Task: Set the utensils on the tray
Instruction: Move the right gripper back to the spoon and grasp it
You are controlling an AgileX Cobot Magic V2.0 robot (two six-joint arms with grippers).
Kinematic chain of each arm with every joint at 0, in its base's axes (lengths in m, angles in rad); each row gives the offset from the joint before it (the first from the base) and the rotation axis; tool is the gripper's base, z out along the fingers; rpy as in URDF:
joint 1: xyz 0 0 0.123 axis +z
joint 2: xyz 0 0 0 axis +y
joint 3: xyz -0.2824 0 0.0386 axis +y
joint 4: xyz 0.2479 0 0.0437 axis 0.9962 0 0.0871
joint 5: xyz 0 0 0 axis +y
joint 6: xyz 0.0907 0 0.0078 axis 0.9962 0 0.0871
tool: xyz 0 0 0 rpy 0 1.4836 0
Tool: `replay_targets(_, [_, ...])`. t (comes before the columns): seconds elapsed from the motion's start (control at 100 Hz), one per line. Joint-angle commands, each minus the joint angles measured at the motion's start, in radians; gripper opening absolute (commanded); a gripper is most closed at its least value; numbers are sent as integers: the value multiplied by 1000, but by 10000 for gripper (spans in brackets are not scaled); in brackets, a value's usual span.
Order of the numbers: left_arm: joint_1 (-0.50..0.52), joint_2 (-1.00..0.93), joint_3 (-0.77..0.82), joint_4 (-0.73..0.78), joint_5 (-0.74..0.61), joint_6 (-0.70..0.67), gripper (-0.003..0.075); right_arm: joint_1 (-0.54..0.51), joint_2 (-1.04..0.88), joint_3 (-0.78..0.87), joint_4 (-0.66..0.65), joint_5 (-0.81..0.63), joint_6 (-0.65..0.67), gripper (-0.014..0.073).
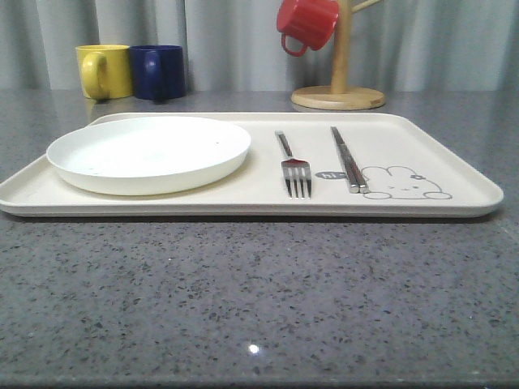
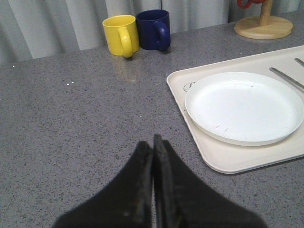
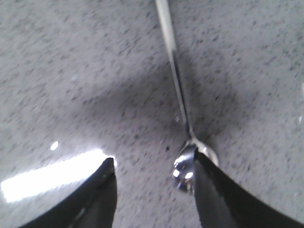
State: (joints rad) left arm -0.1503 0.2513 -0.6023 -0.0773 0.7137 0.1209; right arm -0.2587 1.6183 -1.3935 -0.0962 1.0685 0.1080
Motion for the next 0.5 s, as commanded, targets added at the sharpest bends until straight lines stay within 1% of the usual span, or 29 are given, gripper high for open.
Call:
replay_targets(0.0, [-9, 11, -23, -4, -76, -8, -19, -16, -14, -33, -31, -67, -25, 381])
replay_targets(0.13, [-9, 11, -23, -4, -76, -8, -19, -29, 21, -33, -63, -103, -32, 381])
replay_targets(0.33, [-9, 11, -23, -4, -76, -8, -19, -50, 59, -33, -63, -138, -32, 381])
replay_targets(0.49, [-9, 11, -23, -4, -76, -8, -19, -67, 87, -33, -62, -139, -32, 381])
